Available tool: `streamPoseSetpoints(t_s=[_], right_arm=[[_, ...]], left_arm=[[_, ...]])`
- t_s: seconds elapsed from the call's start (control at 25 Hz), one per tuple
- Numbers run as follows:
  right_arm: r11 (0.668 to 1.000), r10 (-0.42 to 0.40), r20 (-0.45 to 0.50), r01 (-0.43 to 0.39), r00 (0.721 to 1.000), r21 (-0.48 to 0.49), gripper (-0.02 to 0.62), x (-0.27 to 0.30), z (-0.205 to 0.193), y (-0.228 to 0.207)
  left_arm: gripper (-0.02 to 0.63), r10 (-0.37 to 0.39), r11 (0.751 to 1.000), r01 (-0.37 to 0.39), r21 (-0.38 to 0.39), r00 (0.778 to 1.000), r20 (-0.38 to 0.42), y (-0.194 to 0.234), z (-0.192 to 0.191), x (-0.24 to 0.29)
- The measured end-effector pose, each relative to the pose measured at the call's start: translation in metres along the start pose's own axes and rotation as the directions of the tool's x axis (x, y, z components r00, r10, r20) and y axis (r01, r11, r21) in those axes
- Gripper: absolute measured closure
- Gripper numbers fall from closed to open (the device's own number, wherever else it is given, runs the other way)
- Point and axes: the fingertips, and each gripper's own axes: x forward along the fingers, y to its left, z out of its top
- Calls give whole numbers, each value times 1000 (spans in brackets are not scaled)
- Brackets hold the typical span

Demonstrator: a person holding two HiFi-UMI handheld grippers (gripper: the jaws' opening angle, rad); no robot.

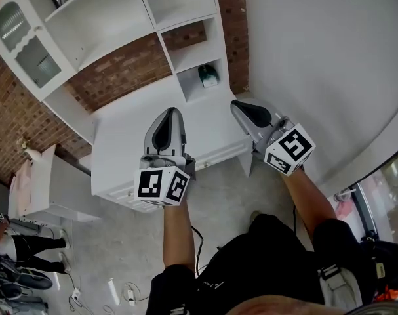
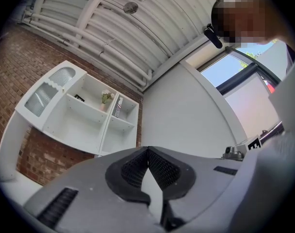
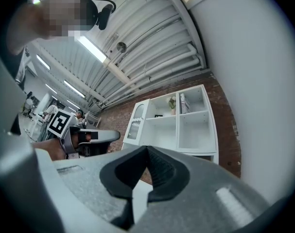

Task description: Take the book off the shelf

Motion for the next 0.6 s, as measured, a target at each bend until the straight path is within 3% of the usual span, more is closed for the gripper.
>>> streamPoseSetpoints(t_s=[0.32, 0.6], right_arm=[[997, 30, 72, -25, 997, -66, 594, 58, 8, -61], [986, 99, 129, -80, 987, -146, 594, 133, 6, -154]], left_arm=[[607, 26, 1000, -26, -8, 1000, 10, 52, -4, 73], [573, 56, 997, -58, 47, 998, 35, 112, 8, 197]])
